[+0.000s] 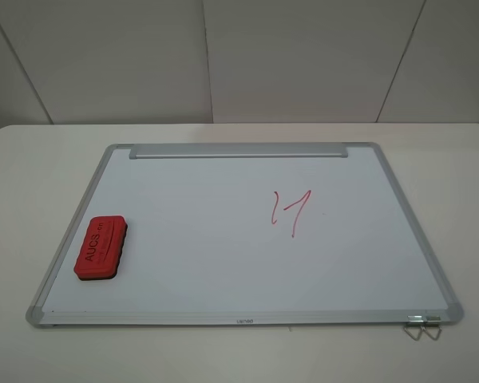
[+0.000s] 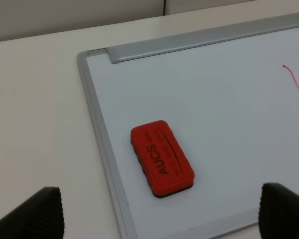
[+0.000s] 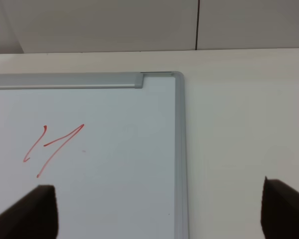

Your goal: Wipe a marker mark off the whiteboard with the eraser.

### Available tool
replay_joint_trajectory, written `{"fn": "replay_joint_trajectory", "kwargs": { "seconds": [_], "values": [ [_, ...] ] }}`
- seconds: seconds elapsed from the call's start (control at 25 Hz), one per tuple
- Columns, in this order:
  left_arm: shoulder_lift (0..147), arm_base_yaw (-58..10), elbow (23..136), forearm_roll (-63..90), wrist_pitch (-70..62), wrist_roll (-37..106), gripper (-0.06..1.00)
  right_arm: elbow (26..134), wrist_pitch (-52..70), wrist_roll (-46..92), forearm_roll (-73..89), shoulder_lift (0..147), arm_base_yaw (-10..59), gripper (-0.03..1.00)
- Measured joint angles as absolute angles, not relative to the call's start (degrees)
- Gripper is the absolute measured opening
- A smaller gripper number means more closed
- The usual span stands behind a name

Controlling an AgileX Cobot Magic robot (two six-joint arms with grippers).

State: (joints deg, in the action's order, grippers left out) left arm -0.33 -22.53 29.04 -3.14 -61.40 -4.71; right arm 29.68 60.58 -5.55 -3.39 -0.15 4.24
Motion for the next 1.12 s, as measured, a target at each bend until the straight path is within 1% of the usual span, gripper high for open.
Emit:
{"fn": "replay_joint_trajectory", "kwargs": {
  "seconds": [0.16,0.28,0.36,0.56,0.72,1.12],
  "values": [
    [-0.33,-22.47,28.98,-0.87,-61.35,-4.71,0.77,29.68,60.58,-5.55,-3.39,-0.15,4.24,0.72],
    [-0.33,-20.53,28.94,-0.63,-61.35,-4.71,0.77,29.68,60.58,-5.55,-3.39,-0.15,4.24,0.72],
    [-0.33,-17.17,28.94,-0.5,-61.35,-4.71,0.77,29.68,60.58,-5.55,-3.39,-0.15,4.24,0.72],
    [-0.33,-5.87,28.94,-0.5,-61.35,-4.71,0.77,29.68,60.58,-5.55,-3.39,-0.15,4.24,0.72],
    [-0.33,-0.27,28.94,-0.5,-61.35,-4.18,0.77,29.68,60.58,-5.55,-3.39,-0.15,4.24,0.72],
    [-0.33,0.59,28.94,-0.5,-61.3,-1.05,0.77,29.68,60.58,-5.55,-3.39,-0.15,4.24,0.72]
  ]
}}
